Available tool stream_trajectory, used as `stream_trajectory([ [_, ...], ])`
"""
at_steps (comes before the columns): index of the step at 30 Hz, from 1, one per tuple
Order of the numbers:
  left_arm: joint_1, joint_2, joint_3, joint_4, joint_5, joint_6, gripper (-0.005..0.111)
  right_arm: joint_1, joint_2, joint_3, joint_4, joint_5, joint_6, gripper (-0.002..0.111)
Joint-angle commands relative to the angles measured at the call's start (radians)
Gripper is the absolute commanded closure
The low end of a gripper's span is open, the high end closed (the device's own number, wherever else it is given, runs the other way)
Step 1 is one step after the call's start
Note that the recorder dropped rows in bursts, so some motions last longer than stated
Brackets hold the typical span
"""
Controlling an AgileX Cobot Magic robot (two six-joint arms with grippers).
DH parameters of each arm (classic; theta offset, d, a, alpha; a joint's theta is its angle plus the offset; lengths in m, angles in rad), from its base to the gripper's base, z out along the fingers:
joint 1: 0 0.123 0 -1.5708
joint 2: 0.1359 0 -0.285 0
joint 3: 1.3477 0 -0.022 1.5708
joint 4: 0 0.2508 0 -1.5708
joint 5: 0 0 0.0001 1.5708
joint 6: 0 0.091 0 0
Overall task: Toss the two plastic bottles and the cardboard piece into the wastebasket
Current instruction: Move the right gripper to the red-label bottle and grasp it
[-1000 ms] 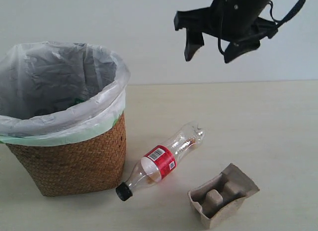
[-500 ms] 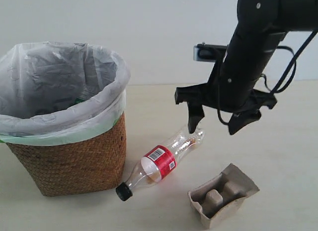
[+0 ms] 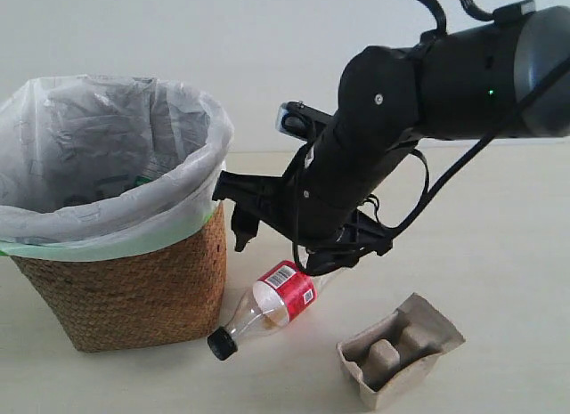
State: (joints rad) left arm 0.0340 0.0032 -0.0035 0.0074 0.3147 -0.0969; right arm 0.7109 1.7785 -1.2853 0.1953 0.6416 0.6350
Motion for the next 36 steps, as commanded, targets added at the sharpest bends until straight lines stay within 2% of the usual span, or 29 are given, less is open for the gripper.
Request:
stream_trajectory([
  [1,-0.004,-0.003,0.004,0.002,0.000,-0.003,0.103,0.019,0.026,0.005,-0.157,0.014,0.206,0.038],
  [11,-0.004,-0.003,0.004,0.002,0.000,-0.003,0.103,0.021,0.121,0.005,-0.231,-0.058,0.371,0.038],
  [21,-0.004,-0.003,0.004,0.002,0.000,-0.003,0.103,0.019,0.186,0.005,-0.241,-0.165,0.429,0.038],
  [25,-0.004,-0.003,0.004,0.002,0.000,-0.003,0.103,0.019,0.198,0.005,-0.308,-0.174,0.496,0.038],
  [36,-0.004,-0.003,0.004,0.002,0.000,-0.003,0.103,0.019,0.252,0.005,-0.319,-0.193,0.511,0.038],
])
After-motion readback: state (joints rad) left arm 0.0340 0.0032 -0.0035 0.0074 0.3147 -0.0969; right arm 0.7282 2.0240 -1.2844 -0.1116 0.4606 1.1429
